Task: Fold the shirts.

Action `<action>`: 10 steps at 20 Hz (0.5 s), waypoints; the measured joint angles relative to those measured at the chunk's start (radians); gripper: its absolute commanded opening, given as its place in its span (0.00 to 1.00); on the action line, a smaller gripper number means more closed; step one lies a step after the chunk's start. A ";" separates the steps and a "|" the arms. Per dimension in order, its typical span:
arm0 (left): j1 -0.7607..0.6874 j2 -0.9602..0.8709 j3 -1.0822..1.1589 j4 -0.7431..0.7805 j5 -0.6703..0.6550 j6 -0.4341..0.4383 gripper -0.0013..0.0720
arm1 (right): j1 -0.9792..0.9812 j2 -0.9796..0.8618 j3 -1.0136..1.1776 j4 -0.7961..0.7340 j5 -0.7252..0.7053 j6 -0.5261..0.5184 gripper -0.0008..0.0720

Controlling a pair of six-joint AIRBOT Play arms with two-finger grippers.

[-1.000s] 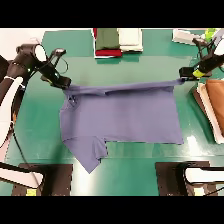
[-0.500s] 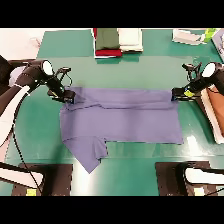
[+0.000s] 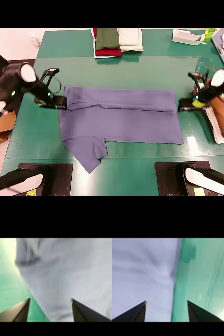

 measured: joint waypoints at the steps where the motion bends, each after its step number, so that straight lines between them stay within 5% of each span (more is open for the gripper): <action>1: 0.000 0.051 -0.055 -0.002 0.013 -0.015 0.84 | -0.019 0.032 -0.063 -0.005 0.006 0.006 0.80; 8: 0.000 0.235 -0.286 -0.039 0.085 -0.073 0.83 | -0.121 0.152 -0.379 0.055 -0.009 0.021 0.77; 10: 0.000 0.247 -0.304 -0.043 0.096 -0.078 0.84 | -0.109 0.161 -0.420 0.093 -0.033 0.022 0.60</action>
